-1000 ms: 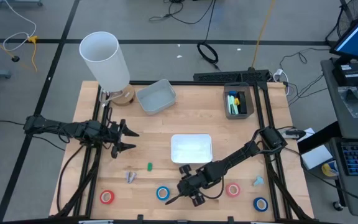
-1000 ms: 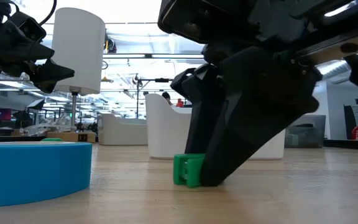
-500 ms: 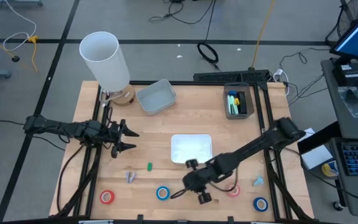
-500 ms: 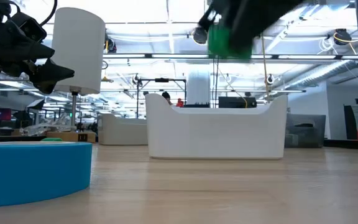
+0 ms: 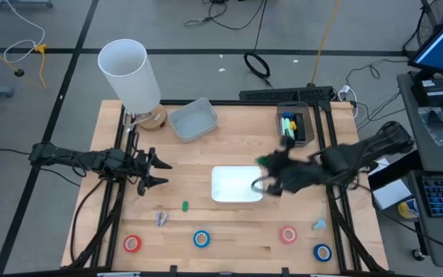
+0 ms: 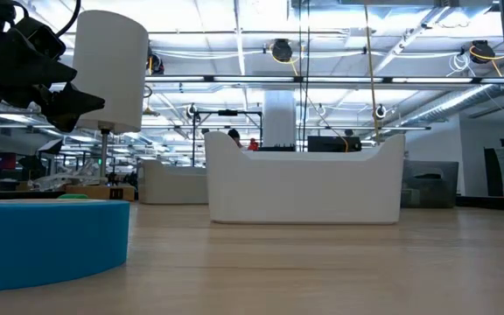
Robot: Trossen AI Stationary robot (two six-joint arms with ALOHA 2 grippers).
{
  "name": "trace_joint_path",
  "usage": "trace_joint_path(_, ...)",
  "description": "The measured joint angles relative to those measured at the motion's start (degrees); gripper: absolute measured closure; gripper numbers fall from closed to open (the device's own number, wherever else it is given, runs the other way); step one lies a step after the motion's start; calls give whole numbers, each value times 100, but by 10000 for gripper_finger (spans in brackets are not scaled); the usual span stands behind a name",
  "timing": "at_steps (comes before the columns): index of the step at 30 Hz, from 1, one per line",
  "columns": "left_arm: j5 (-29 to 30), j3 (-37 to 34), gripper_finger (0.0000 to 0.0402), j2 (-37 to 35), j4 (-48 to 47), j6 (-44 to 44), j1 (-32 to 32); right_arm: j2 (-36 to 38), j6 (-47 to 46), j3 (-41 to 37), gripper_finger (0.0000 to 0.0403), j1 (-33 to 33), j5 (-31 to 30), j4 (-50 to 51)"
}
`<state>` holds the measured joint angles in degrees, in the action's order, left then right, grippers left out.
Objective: Pick and place Stapler, Stapler remover, tape
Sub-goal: Put the right green stapler into the black bin
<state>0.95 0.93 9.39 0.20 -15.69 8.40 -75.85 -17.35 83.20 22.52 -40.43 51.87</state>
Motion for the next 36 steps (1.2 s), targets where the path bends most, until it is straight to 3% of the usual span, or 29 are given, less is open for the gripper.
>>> trace_joint_path(4, 0, 0, 133, 0, 0, 3, 0, 510, -22, 2, 346, -336, -862, 199)
trace_joint_path(9, 0, 0, 133, 0, -1, 4, 0, 826, -25, 2, 345, -879, -1511, 279)
trace_joint_path(16, 2, 0, 133, 0, -1, 5, 0, 816, -26, 2, 345, -1820, -1642, 394)
trace_joint_path(19, 0, 0, 133, 0, -1, 5, 0, 753, -155, 2, 344, -2229, -1566, 603)
trace_joint_path(26, 2, 0, 133, 0, -1, 5, 0, 693, -745, -238, 344, -3322, -642, 1236)
trace_joint_path(31, 0, 0, 133, 0, -1, 3, 0, 693, -815, -862, 344, -4077, -155, 1180)
trace_joint_path(36, 0, 0, 133, 0, -1, -12, 0, 692, -550, -1654, 344, -4769, 305, 501)
